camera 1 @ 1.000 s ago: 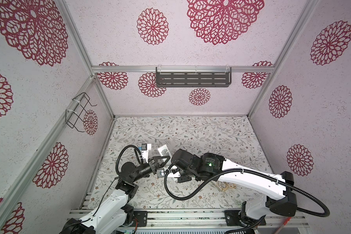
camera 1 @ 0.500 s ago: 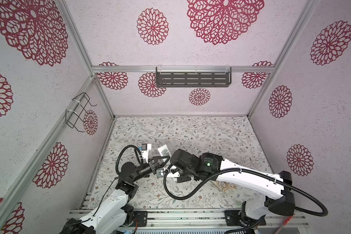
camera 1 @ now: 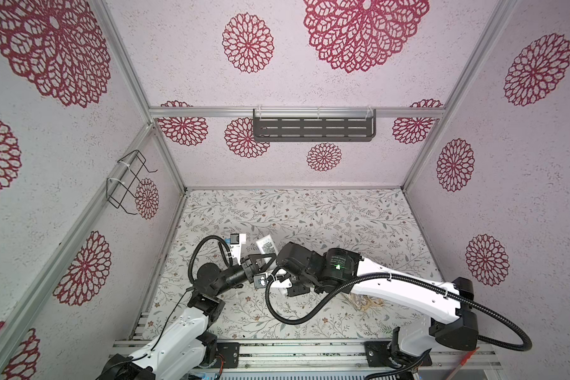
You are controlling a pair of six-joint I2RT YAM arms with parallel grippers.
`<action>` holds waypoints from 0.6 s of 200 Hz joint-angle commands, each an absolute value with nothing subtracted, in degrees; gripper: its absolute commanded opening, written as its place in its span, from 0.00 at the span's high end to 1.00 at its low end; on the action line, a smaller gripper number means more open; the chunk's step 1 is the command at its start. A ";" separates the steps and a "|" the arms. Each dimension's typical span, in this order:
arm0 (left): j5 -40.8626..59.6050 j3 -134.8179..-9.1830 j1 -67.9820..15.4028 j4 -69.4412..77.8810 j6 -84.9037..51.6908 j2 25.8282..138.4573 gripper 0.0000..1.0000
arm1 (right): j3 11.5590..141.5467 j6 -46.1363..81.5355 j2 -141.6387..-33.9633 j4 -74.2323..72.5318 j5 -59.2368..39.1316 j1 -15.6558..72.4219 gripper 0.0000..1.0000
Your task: Load the batteries into the remote control
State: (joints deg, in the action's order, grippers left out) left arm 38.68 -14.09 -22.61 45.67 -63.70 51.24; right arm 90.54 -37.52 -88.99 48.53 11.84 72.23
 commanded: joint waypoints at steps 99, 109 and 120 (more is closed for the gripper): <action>39.37 -15.20 -22.62 49.84 -64.64 50.73 1.00 | 90.09 -37.79 -90.35 48.69 11.25 71.92 0.87; 39.37 -15.18 -22.59 49.97 -64.65 50.76 1.00 | 89.93 -37.79 -90.37 48.82 11.34 71.92 0.87; 39.37 -15.16 -22.60 49.98 -64.66 50.72 1.00 | 89.99 -37.79 -90.39 49.04 11.29 71.90 0.87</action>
State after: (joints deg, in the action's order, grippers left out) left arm 38.68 -14.09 -22.61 45.12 -63.68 51.24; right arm 90.50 -37.52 -89.36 48.29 11.86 72.14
